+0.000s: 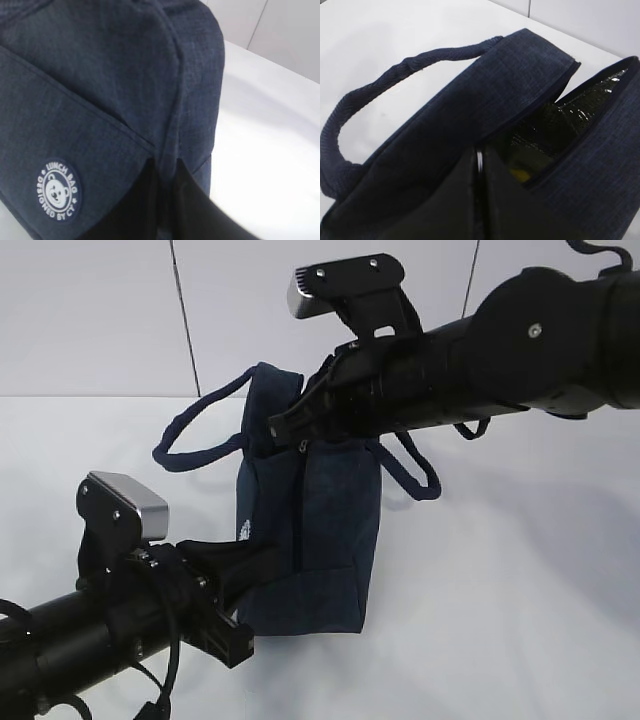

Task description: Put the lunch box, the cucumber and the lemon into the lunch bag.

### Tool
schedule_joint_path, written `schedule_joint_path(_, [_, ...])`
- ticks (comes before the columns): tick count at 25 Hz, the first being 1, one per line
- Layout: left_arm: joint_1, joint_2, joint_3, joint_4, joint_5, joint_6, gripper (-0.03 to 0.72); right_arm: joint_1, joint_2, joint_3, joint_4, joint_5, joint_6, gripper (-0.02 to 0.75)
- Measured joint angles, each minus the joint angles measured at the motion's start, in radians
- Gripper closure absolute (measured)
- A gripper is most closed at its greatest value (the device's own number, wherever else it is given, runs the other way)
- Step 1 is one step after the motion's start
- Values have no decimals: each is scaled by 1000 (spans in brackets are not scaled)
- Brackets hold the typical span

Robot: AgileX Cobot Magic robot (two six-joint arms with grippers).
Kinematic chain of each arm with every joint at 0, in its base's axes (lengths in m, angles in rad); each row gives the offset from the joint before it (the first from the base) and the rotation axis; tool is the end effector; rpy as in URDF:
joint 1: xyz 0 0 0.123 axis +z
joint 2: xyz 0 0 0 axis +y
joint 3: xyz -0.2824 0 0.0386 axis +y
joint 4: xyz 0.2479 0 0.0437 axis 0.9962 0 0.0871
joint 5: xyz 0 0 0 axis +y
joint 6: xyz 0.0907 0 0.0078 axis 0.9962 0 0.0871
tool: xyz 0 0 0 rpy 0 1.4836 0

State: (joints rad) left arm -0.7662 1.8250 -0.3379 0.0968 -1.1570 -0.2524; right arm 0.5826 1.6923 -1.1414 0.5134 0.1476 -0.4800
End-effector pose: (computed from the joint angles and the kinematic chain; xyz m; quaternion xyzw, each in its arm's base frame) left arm 0.1822 -0.1865 0.1212 0.2411 0.7500 -0.3201 0.5262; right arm 0.3152 0.2157 0.2553 -0.2575 0.8439 0.1717 0.4382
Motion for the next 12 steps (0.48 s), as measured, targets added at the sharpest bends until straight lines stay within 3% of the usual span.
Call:
schedule_joint_path(8, [0,1,0,-9,0,0,664,-6,-4,-3,2,40,-2,751])
schedule_joint_path(12, [0,1,2,-47,0,0,543,-12,-38,-5,2,52,-9,751])
